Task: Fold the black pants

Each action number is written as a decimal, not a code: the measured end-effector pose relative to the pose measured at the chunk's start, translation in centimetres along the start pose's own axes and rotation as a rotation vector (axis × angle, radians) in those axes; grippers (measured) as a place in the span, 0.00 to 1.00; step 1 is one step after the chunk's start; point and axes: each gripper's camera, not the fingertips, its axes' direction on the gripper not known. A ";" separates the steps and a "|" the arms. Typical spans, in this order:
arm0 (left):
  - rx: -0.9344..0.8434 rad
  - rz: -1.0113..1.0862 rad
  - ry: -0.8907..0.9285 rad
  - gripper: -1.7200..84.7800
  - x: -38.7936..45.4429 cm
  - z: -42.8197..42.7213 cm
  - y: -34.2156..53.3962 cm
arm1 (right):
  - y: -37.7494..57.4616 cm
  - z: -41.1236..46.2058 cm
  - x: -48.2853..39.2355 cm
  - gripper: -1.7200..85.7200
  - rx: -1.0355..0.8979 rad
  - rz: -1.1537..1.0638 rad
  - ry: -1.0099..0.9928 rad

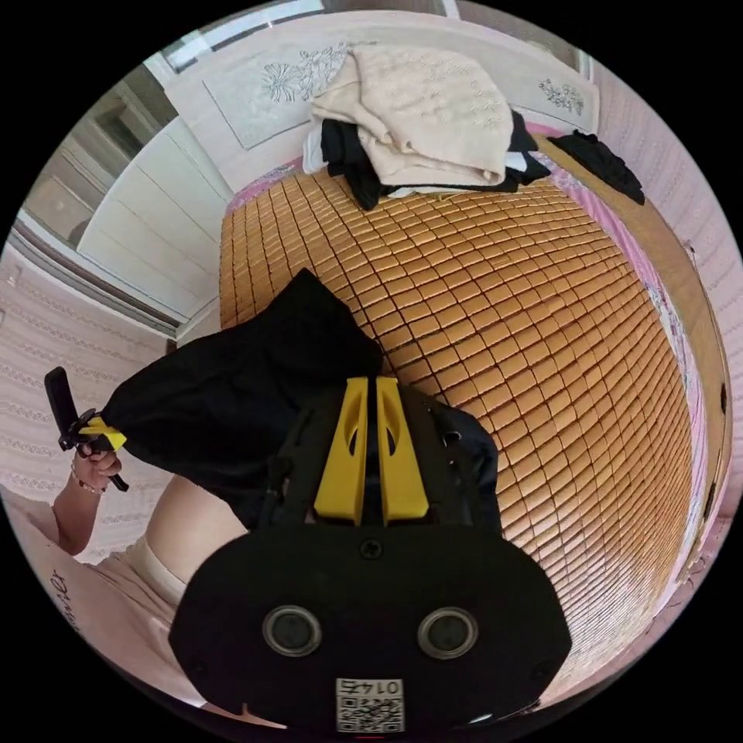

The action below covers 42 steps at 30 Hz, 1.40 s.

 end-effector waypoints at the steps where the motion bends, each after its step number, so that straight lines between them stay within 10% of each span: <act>1: -0.014 0.100 0.043 0.04 3.1 0.7 0.0 | 3.0 -4.7 1.1 0.02 0.124 0.076 -0.005; 6: 0.030 0.464 0.474 0.03 16.5 5.2 -1.1 | 17.6 -28.0 2.6 0.03 0.665 0.287 0.225; 13: 0.445 0.665 0.755 0.02 30.6 -0.8 -8.5 | 13.3 -55.4 -10.9 0.03 0.937 -0.104 0.600; 20: 0.171 0.398 0.384 0.03 19.9 3.2 -2.1 | 4.1 -41.9 -6.9 0.03 0.474 -0.065 0.422; 27: -0.173 0.090 0.176 0.03 8.0 7.2 7.5 | 15.3 -16.8 -0.4 0.03 0.101 0.310 0.156; 35: -0.131 0.386 0.376 0.03 12.6 6.2 5.5 | 23.5 -25.5 -3.9 0.03 0.422 0.380 0.169; 42: 0.037 0.724 0.849 0.03 24.4 6.9 -2.5 | 28.6 -47.2 -14.7 0.03 0.873 0.238 0.599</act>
